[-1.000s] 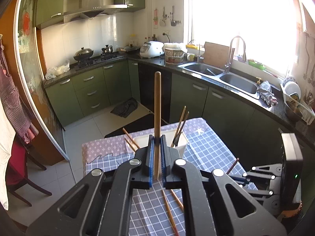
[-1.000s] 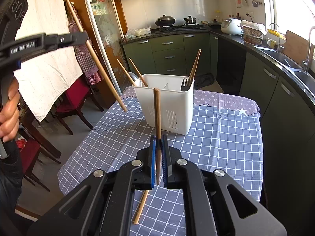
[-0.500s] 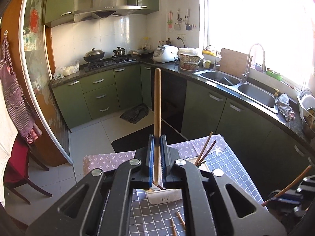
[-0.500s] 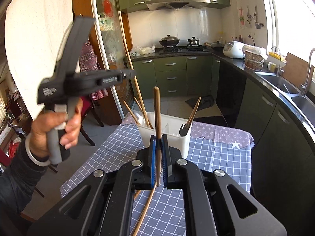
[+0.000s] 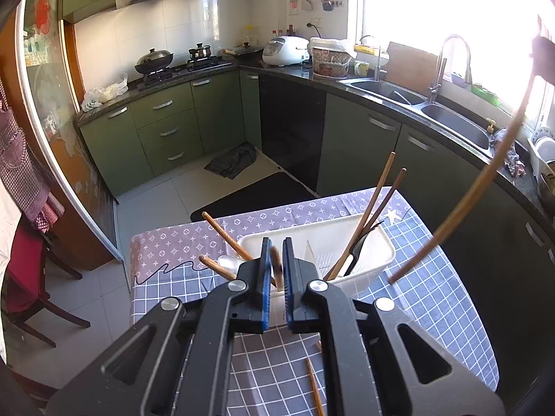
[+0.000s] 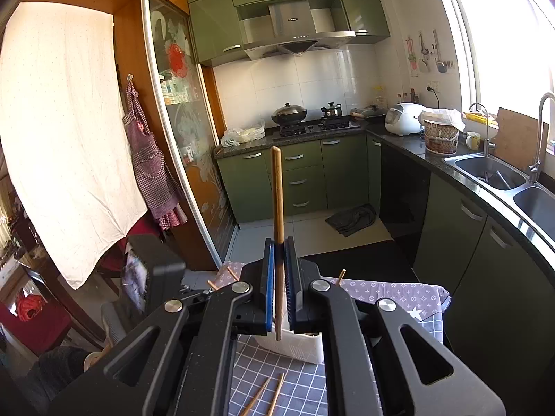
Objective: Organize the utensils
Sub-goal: 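Open both grippers to drop the chopsticks into the white caddy, then move both grippers back to the last two chopsticks on the cloth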
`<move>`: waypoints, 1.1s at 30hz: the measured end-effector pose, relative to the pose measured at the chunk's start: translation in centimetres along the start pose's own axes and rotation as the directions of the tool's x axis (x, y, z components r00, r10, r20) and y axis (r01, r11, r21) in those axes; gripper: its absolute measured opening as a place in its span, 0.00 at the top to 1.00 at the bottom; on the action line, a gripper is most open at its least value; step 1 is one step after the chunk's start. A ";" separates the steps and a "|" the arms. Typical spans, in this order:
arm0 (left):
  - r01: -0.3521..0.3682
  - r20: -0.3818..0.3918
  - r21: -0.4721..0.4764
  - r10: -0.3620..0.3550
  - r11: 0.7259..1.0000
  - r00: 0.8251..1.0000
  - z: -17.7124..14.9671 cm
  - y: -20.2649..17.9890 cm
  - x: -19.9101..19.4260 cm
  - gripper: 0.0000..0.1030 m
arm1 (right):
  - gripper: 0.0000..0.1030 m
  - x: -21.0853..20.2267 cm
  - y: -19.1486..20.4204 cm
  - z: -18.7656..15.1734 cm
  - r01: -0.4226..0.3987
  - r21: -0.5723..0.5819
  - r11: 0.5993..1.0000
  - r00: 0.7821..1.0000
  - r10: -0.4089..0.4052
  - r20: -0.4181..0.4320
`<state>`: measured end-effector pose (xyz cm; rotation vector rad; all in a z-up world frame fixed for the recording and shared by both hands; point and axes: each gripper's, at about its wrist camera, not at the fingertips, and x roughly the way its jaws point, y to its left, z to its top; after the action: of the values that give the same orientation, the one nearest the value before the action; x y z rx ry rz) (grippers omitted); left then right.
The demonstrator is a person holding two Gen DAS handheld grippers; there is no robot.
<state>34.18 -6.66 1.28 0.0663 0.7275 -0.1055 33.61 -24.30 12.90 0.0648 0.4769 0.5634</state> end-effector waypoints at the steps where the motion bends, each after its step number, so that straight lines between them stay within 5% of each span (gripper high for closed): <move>1: 0.006 0.003 -0.003 -0.006 1.000 1.000 0.0 0.2 -0.4 0.94 | 0.94 0.7 -0.2 0.3 0.007 0.007 1.000 1.000 -0.007 -0.001; 9: 0.041 0.027 0.013 -0.041 0.999 0.999 -1.1 0.1 -4.0 0.90 | 0.94 6.7 -2.5 -0.4 0.080 0.037 0.996 0.995 -0.078 -0.061; 19: 0.069 -0.047 0.026 -0.068 0.997 0.997 -3.9 -0.5 -5.4 0.88 | 0.92 13.1 -3.4 -4.7 0.086 0.037 0.996 0.981 -0.078 -0.178; 28: 0.076 -0.149 0.018 -0.073 0.997 0.986 -7.5 -1.2 -4.5 0.87 | 0.89 7.5 -1.6 -6.7 0.061 0.008 0.998 0.988 -0.060 -0.143; 33: 0.113 -0.297 -0.011 -0.111 0.994 0.948 -10.5 -2.4 -1.0 0.87 | 0.83 4.8 -0.7 -11.6 0.048 -0.009 0.999 0.976 -0.049 -0.211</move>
<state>26.20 -7.94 -5.96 0.0465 1.0328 -0.2094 32.28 -23.20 0.44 -0.0104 0.6832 0.5256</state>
